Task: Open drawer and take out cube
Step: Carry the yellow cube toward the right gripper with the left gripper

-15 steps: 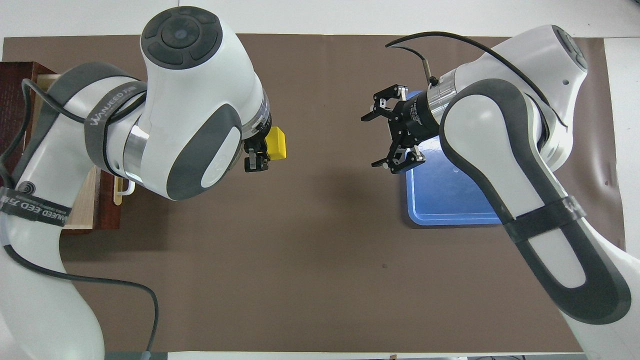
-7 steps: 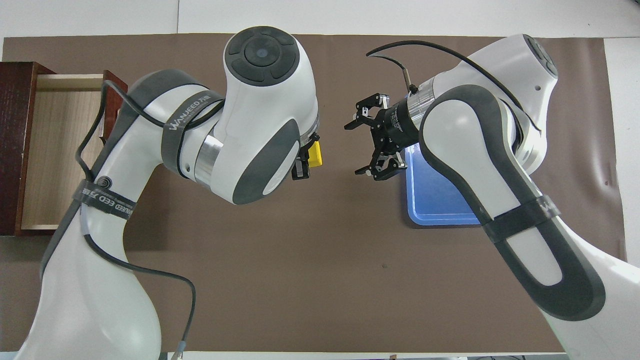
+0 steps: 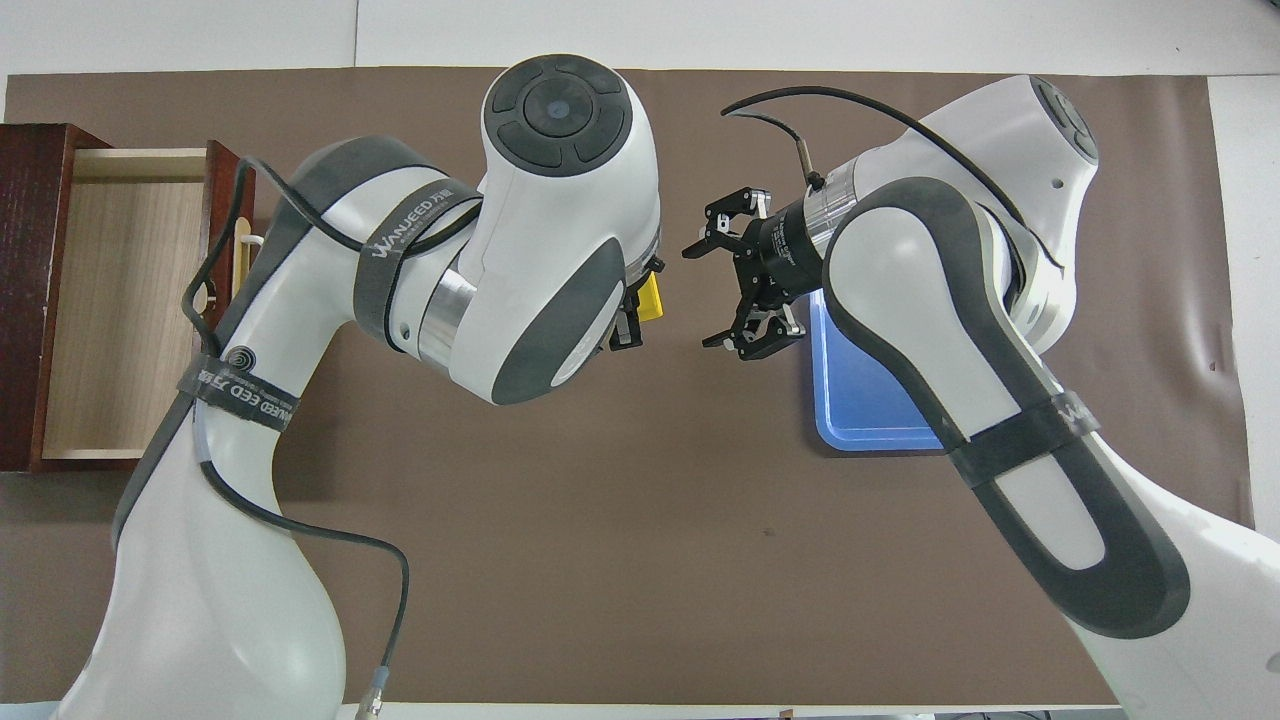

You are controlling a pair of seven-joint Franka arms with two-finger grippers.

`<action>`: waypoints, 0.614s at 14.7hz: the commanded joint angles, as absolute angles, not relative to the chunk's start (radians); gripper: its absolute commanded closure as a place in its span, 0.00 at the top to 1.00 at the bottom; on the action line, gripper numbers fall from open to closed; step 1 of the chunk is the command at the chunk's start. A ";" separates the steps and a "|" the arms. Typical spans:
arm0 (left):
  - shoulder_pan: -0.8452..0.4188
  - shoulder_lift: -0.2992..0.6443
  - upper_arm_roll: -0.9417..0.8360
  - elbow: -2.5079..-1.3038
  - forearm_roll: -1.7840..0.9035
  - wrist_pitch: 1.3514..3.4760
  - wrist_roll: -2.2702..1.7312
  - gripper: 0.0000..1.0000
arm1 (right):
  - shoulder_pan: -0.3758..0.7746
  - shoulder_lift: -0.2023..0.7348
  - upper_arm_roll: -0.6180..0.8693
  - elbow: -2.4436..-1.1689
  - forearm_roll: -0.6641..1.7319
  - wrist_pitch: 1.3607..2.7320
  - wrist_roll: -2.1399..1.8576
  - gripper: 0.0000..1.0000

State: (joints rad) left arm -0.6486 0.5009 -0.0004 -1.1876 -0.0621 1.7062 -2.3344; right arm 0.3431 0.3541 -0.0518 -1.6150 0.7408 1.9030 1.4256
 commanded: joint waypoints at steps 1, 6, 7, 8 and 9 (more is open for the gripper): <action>-0.686 0.525 0.018 -1.161 -0.052 1.718 -2.373 0.00 | 0.342 0.357 -0.052 -1.626 0.762 1.921 1.416 0.99; -0.701 0.535 0.018 -1.157 -0.034 1.732 -2.396 0.00 | 0.341 0.360 -0.052 -1.638 0.782 1.925 1.356 0.99; -0.704 0.537 0.018 -1.157 -0.034 1.733 -2.396 0.00 | 0.341 0.360 -0.052 -1.641 0.811 1.925 1.353 0.99; -0.704 0.535 0.018 -1.157 -0.034 1.735 -2.398 0.00 | 0.331 0.360 -0.052 -1.649 0.828 1.925 1.345 0.99; -0.704 0.535 0.018 -1.157 -0.034 1.743 -2.407 0.00 | 0.321 0.360 -0.052 -1.651 0.851 1.921 1.327 0.99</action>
State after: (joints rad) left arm -0.6859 0.5211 0.0007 -1.1868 -0.0517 1.7346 -2.3789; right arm 0.3409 0.3631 -0.0538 -1.6289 0.7962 1.9034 1.3795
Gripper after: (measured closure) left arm 0.449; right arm 0.009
